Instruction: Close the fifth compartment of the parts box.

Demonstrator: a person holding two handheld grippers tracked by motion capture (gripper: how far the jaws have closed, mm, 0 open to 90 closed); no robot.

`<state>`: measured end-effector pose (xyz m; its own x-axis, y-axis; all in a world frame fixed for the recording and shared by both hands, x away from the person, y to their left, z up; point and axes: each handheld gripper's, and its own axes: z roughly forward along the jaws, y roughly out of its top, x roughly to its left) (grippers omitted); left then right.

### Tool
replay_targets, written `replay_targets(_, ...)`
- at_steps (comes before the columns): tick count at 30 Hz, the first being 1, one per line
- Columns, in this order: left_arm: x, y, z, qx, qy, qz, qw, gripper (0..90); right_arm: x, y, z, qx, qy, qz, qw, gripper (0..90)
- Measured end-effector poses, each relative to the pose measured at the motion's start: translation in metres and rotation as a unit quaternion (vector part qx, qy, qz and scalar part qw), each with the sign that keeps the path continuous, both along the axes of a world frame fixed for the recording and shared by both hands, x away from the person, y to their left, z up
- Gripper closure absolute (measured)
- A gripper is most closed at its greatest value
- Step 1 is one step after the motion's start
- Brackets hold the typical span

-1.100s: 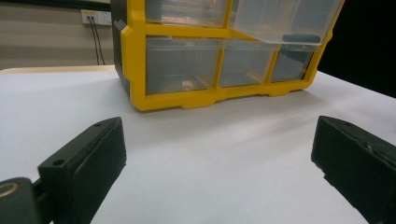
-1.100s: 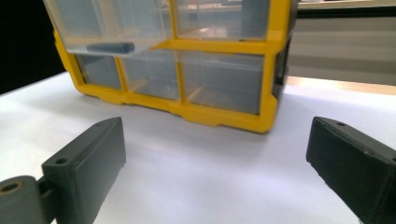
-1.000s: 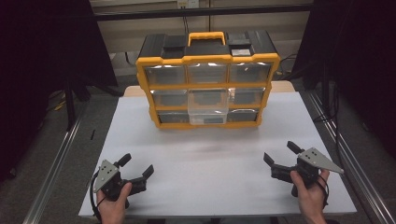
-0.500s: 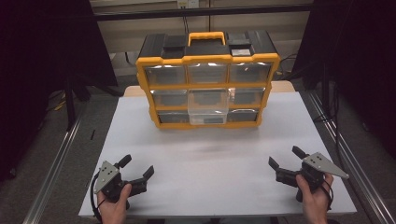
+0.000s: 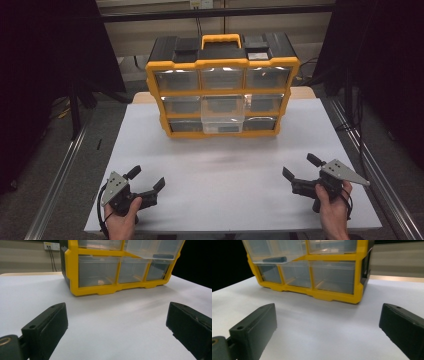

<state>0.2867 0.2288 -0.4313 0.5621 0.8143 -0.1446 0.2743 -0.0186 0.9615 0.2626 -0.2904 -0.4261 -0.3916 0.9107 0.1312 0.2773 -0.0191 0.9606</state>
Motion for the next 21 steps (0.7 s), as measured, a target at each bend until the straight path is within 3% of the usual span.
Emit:
replay_targets(7,-0.001,-0.001,0.001,0.002,0.000,-0.001,1.0000,3.9,-0.001,0.005,0.000,0.018,-0.001,0.014,0.9997,2.5)
replay_targets(15,-0.001,-0.003,0.002,0.001,-0.001,0.000,1.0000,3.9,0.003,0.018,0.000,0.005,0.009,0.053,0.9985,0.0)
replay_targets(21,0.000,-0.003,0.002,0.004,-0.001,-0.004,1.0000,3.9,0.008,0.029,0.004,0.001,0.005,0.082,0.9967,0.0)
